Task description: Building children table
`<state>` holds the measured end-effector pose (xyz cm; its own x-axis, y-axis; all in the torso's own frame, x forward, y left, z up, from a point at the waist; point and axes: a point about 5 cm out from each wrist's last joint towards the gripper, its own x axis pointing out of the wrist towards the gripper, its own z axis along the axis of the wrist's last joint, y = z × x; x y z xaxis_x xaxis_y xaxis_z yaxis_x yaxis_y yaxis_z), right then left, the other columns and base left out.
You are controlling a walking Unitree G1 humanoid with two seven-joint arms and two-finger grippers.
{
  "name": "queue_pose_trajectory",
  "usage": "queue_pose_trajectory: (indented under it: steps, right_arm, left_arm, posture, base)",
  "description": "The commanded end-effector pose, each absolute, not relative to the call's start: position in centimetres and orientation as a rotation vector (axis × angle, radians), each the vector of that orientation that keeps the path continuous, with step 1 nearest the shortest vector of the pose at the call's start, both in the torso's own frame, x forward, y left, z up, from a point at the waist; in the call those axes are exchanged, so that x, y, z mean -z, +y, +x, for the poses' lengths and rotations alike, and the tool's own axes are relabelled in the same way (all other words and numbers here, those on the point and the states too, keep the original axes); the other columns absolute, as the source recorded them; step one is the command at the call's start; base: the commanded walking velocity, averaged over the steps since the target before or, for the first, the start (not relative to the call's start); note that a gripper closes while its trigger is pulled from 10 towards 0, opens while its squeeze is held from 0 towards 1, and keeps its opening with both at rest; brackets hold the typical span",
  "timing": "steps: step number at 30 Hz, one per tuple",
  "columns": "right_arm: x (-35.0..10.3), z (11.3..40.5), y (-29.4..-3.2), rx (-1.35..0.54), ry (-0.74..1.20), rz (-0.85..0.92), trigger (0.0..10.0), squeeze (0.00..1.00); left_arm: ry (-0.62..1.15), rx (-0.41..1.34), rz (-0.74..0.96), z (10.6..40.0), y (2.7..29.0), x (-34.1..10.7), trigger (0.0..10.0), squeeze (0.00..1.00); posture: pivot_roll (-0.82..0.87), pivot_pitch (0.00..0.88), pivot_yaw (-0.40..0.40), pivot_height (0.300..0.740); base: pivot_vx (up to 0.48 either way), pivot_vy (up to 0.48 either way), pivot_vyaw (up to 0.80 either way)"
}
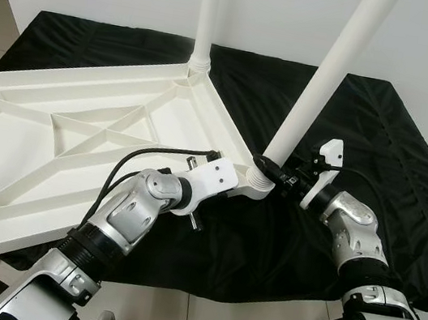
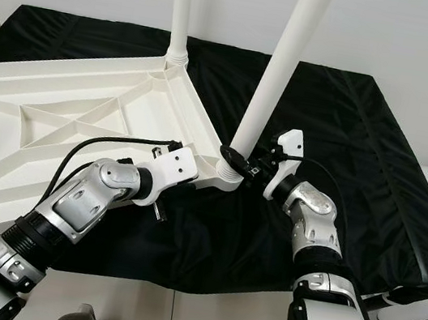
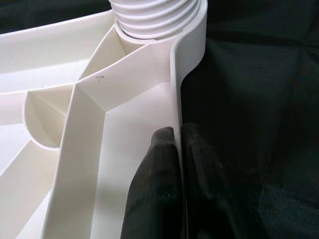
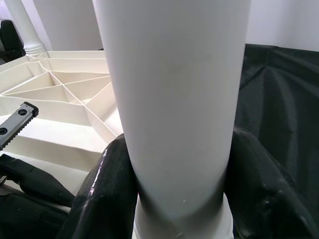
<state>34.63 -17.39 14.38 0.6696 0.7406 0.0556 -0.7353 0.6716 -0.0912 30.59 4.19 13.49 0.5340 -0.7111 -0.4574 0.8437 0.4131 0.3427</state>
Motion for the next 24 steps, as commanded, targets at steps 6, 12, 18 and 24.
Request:
queue_pose_trajectory:
  steps: [6, 12, 18, 24]
  right_arm:
    - [-13.7, 34.3, -16.9, -0.751, -0.102, -0.006, 10.0, 0.00]
    - [-13.5, 33.8, -16.0, -0.661, -0.131, 0.013, 10.0, 0.00]
    - [-13.4, 33.5, -15.1, -0.595, -0.149, 0.000, 10.0, 0.00]
    - [-13.7, 32.7, -12.8, -0.418, -0.168, 0.034, 10.0, 0.00]
  left_arm:
    - [0.162, 0.985, 0.597, 30.7, 3.5, -15.0, 10.0, 0.00]
    - [0.165, 0.991, 0.593, 30.6, 3.4, -14.8, 10.0, 0.00]
    - [0.165, 0.995, 0.590, 30.5, 3.3, -14.8, 10.0, 0.00]
    - [0.167, 0.997, 0.586, 30.4, 3.3, -14.7, 10.0, 0.00]
  posture:
    - [0.02, 0.000, -0.081, 0.740]
    - [0.01, 0.000, -0.081, 0.740]
    - [0.01, 0.000, -0.080, 0.740]
    - [0.01, 0.000, -0.076, 0.740]
  base:
    - [0.000, 0.000, 0.00]
    - [0.000, 0.000, 0.00]
    - [0.000, 0.000, 0.00]
    - [0.000, 0.000, 0.00]
